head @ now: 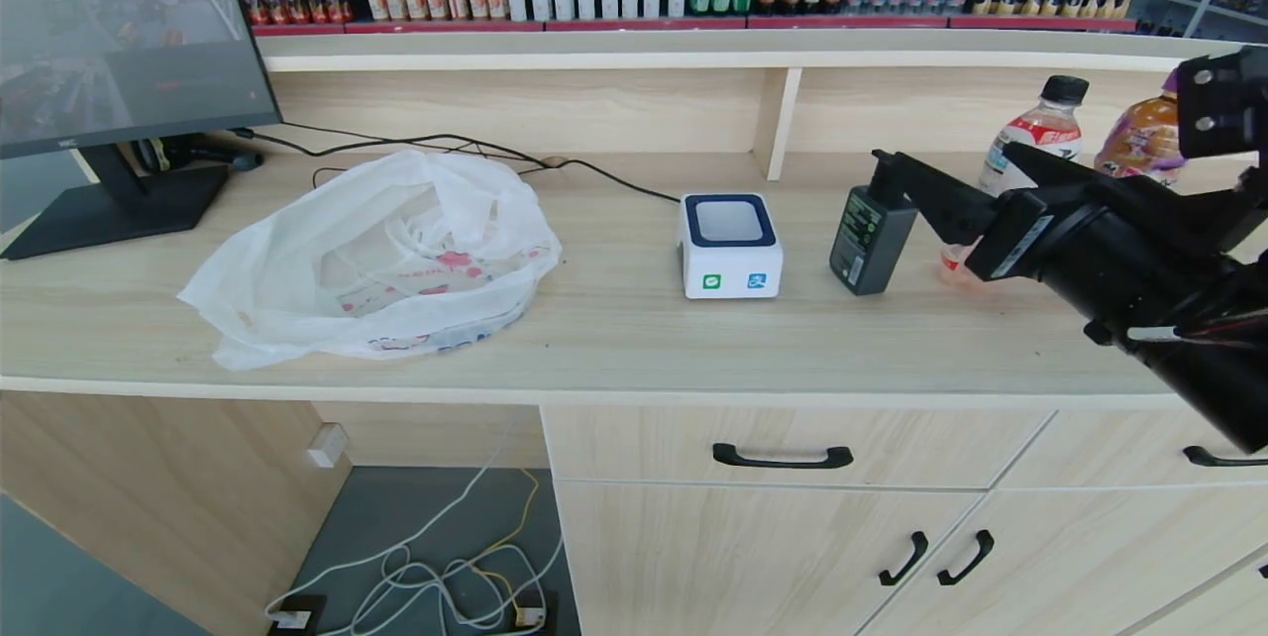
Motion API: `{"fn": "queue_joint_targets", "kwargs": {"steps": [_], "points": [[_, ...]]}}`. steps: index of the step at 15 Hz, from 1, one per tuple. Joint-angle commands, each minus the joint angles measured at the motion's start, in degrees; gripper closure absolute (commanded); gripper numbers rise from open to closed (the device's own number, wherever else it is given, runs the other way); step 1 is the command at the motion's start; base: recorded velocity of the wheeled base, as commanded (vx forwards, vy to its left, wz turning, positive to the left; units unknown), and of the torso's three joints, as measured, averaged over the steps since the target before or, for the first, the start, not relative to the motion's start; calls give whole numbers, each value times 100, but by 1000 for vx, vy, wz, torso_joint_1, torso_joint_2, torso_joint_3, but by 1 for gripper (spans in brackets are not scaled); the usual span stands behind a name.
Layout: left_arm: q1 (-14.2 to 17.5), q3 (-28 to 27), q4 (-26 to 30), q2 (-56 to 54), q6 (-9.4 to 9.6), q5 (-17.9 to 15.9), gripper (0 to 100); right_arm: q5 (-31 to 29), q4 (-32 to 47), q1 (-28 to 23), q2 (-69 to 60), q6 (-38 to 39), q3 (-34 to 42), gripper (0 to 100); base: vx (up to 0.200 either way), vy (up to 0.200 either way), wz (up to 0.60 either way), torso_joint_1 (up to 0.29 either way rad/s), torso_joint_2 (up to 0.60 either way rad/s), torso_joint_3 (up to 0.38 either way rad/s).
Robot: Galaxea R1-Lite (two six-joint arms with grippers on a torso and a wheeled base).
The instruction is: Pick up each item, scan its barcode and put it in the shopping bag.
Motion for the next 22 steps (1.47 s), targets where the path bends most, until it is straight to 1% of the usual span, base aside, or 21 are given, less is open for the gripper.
{"fn": "queue_joint_targets", "kwargs": {"steps": [1, 5, 6, 8, 12, 15, 19, 22], "points": [[-1, 0, 0, -1, 0, 1, 0, -98, -213, -147, 511, -1, 29, 0, 0, 0, 0, 0, 0, 0], [-1, 0, 0, -1, 0, 1, 0, -142, -327, -191, 898, -10, -164, 0, 0, 0, 0, 0, 0, 0], [-1, 0, 0, -1, 0, 1, 0, -142, -363, -262, 1021, -10, -217, 0, 0, 0, 0, 0, 0, 0], [-1, 0, 0, -1, 0, 1, 0, -124, -424, -596, 1487, -10, -533, 0, 0, 0, 0, 0, 0, 0], [-1, 0, 0, -1, 0, 1, 0, -80, -424, -842, 1768, -10, -542, 0, 0, 0, 0, 0, 0, 0], [-1, 0, 0, -1, 0, 1, 0, -80, -424, -895, 1865, -10, -542, 0, 0, 0, 0, 0, 0, 0], [-1, 0, 0, -1, 0, 1, 0, -80, -424, -930, 2023, -19, -744, 0, 0, 0, 0, 0, 0, 0], [-1, 0, 0, -1, 0, 1, 0, 34, -415, -956, 2155, -37, -823, 0, 0, 0, 0, 0, 0, 0]]}}
